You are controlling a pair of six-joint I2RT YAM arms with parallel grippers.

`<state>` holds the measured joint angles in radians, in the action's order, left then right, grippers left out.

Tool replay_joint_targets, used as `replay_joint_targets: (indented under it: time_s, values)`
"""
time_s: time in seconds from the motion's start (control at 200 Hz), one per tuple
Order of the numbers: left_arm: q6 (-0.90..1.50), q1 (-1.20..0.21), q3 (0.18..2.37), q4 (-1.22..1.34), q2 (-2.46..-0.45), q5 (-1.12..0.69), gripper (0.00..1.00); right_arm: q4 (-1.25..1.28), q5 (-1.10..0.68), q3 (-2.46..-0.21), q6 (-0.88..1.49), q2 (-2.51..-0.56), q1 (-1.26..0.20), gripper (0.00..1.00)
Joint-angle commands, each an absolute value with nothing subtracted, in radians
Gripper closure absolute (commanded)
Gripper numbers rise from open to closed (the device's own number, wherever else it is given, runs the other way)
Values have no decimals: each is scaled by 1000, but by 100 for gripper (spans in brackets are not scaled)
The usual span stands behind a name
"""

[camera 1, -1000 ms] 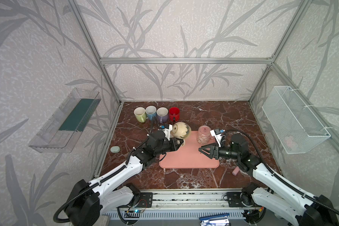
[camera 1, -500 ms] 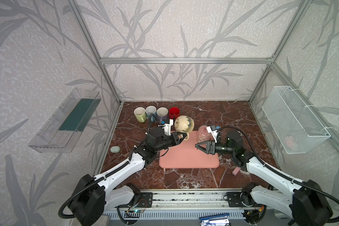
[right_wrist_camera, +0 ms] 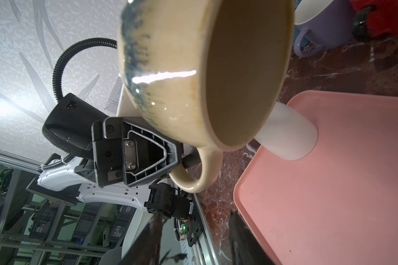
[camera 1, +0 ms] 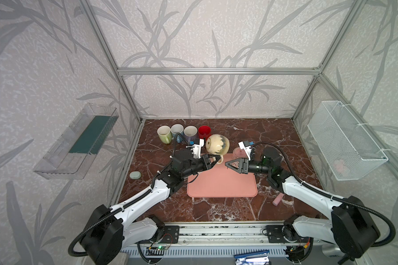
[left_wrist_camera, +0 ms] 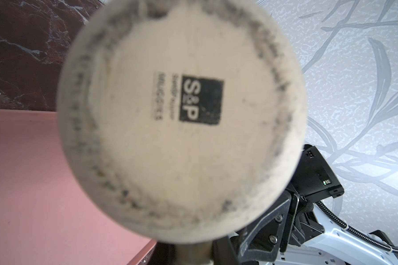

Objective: Turn the mug right side up
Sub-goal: Place the mug at the top-center of the table.

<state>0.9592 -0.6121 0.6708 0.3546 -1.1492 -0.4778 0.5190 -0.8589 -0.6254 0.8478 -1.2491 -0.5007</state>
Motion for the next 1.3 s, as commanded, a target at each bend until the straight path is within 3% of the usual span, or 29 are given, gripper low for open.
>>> replay_joint_targets:
  time_s: [0.0, 0.17, 0.365, 0.745, 1.295]
  values:
    - [950, -605, 739, 524, -1121, -510, 100, 573, -888, -677, 859, -1266, -495, 55]
    - [959, -597, 744, 550, -1136, -522, 100, 594, -893, -699, 874, -1298, -495, 59]
    - [963, -593, 754, 561, -1137, -531, 100, 615, -891, -706, 884, -1335, -495, 54]
    - [992, -594, 716, 649, -1163, -543, 100, 692, -901, -735, 931, -1387, -495, 54]
    - [1038, -594, 652, 757, -1166, -557, 100, 848, -893, -772, 1017, -1488, -494, 61]
